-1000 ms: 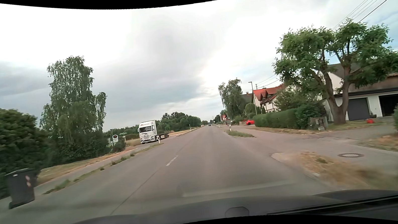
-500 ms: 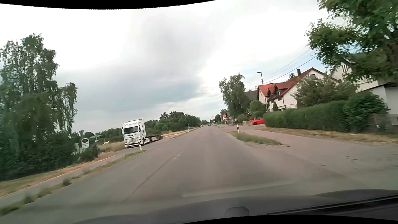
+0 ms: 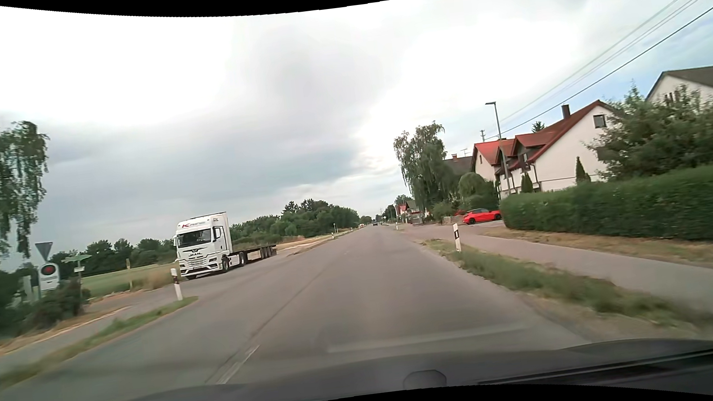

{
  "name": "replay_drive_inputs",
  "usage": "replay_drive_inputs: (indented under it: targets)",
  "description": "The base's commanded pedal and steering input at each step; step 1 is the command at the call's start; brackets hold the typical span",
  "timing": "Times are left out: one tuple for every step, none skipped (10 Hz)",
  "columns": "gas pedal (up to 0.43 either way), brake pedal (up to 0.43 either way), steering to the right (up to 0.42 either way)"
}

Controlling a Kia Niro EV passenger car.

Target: Follow the waypoints while adhering to traffic rules and regulations

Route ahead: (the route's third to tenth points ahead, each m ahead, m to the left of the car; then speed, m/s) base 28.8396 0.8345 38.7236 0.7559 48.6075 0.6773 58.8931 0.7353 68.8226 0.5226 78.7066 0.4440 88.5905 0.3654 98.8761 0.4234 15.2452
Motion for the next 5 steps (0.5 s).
replay_drive_inputs:
  targets:
    - [0.169, 0.0, -0.002]
    - [0.169, 0.0, -0.001]
    - [0.169, 0.0, -0.001]
    - [0.169, 0.0, -0.001]
    - [0.177, 0.0, -0.001]
